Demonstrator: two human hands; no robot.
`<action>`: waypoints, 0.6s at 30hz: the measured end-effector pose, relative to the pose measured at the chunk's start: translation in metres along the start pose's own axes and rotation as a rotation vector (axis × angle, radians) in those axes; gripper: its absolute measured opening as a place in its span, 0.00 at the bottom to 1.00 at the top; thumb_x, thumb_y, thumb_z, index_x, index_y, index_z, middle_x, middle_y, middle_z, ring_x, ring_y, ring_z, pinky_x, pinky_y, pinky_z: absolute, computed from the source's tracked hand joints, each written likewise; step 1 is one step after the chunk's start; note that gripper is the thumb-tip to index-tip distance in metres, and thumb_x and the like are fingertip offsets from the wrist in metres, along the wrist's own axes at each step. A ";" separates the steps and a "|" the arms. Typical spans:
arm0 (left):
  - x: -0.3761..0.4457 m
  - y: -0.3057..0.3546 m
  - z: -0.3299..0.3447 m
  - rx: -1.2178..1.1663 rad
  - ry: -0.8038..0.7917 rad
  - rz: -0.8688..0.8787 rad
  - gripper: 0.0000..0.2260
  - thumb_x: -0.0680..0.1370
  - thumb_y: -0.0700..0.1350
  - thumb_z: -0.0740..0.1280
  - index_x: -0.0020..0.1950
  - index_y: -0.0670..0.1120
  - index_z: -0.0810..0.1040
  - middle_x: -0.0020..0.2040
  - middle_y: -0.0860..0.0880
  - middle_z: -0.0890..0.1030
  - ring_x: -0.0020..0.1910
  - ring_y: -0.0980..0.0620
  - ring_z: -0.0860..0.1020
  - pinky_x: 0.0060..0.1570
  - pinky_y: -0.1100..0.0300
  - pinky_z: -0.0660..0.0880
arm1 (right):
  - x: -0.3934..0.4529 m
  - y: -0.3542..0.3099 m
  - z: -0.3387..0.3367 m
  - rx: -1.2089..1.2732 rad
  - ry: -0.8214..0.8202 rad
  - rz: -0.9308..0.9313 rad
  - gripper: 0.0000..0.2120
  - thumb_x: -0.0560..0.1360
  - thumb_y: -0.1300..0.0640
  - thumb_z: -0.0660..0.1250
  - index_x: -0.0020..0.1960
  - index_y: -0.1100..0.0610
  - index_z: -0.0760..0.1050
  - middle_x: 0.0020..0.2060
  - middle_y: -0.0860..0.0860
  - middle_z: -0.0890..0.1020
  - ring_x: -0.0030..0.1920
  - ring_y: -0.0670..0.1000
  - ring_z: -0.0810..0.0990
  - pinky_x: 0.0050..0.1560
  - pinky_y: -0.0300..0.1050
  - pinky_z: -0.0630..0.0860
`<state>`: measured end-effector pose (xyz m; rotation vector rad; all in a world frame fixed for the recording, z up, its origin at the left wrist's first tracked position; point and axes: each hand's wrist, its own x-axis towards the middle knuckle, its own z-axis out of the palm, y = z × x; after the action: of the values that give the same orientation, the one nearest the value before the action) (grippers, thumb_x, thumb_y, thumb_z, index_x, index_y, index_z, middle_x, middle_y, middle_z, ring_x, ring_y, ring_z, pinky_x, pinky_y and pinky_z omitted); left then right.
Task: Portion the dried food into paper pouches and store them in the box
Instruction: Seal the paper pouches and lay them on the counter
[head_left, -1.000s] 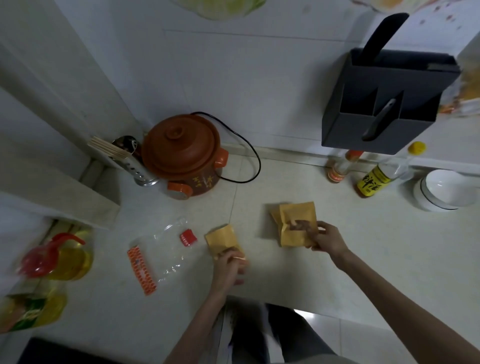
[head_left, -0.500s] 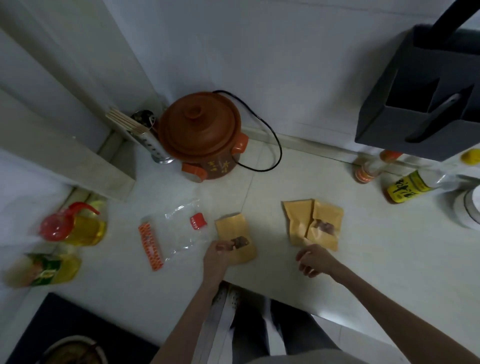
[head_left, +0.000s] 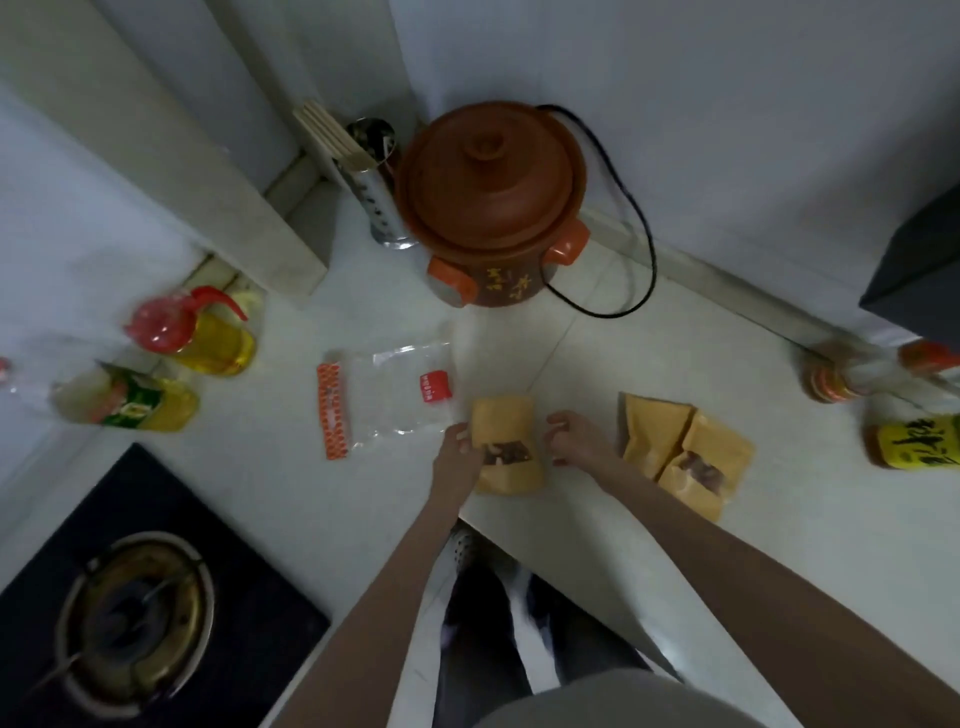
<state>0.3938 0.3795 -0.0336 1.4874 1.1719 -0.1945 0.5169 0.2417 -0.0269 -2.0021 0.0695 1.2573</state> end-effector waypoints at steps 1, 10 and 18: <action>-0.001 -0.002 0.000 0.004 0.013 0.006 0.22 0.77 0.40 0.65 0.70 0.39 0.66 0.54 0.43 0.78 0.51 0.39 0.77 0.47 0.55 0.70 | 0.002 -0.001 0.003 -0.036 -0.006 -0.003 0.21 0.70 0.65 0.63 0.63 0.57 0.73 0.53 0.56 0.80 0.52 0.56 0.79 0.52 0.50 0.80; -0.010 -0.017 0.005 0.099 -0.029 -0.048 0.20 0.73 0.41 0.74 0.64 0.43 0.76 0.57 0.45 0.80 0.56 0.46 0.78 0.54 0.56 0.75 | -0.006 -0.005 0.011 -0.179 -0.023 -0.092 0.18 0.71 0.64 0.63 0.61 0.59 0.73 0.55 0.54 0.77 0.57 0.55 0.75 0.58 0.50 0.75; -0.008 -0.007 0.008 -0.035 -0.025 -0.049 0.33 0.60 0.46 0.79 0.61 0.39 0.73 0.59 0.39 0.79 0.58 0.39 0.78 0.56 0.46 0.76 | 0.000 -0.015 0.009 -0.323 -0.040 -0.184 0.12 0.71 0.65 0.61 0.52 0.55 0.76 0.43 0.49 0.78 0.45 0.49 0.75 0.33 0.33 0.67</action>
<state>0.3887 0.3678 -0.0353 1.4231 1.1868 -0.2250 0.5166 0.2579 -0.0204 -2.1944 -0.3503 1.2494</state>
